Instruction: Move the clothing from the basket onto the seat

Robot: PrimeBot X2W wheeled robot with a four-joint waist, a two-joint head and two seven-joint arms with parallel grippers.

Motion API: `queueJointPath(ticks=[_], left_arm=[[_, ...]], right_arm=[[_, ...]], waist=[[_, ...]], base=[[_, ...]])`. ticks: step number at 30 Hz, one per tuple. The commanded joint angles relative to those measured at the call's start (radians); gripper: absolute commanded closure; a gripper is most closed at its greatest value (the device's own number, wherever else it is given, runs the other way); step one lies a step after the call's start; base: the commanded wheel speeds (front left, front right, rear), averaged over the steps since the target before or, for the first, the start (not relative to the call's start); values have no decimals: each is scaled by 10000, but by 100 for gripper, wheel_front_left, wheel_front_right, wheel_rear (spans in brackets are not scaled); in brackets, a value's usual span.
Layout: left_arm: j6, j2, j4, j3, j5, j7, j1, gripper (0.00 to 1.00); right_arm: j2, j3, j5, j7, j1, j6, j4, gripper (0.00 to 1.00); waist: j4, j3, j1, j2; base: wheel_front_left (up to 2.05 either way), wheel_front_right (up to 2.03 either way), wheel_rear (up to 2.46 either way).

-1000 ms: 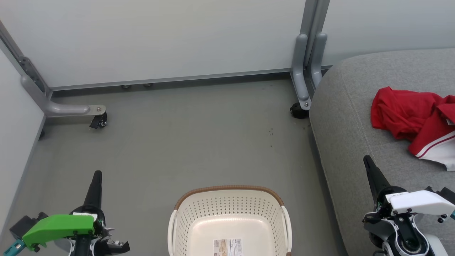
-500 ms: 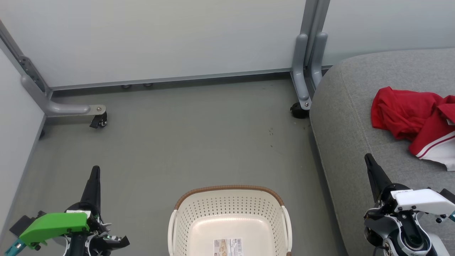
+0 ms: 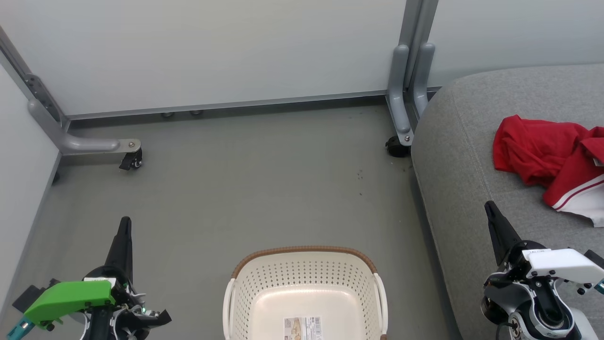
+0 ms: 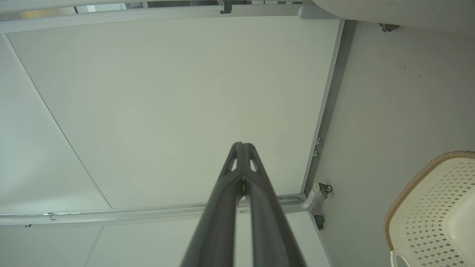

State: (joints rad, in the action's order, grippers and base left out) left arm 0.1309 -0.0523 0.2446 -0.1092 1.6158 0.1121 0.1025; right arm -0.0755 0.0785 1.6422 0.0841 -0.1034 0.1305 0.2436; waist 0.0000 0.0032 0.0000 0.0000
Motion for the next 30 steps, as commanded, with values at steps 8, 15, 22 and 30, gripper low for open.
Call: queueJointPath(ticks=[8,15,22,30], left_arm=[[32,-4,19,-52,4,12,121,100],[32,1,18,-55,-3,14,121,100],[32,5,18,-58,-8,19,122,100],[32,9,18,-62,-15,26,122,100]], right_arm=[[29,52,-53,57,-62,4,27,100],[48,78,-72,86,-65,4,28,100],[67,105,-85,117,-68,4,30,100],[88,132,-115,115,-72,4,31,100]], waist=[[0,0,0,0],[0,0,0,0],[0,0,0,0],[0,0,0,0]], base=[[0,0,0],[0,0,0],[0,0,0],[0,0,0]])
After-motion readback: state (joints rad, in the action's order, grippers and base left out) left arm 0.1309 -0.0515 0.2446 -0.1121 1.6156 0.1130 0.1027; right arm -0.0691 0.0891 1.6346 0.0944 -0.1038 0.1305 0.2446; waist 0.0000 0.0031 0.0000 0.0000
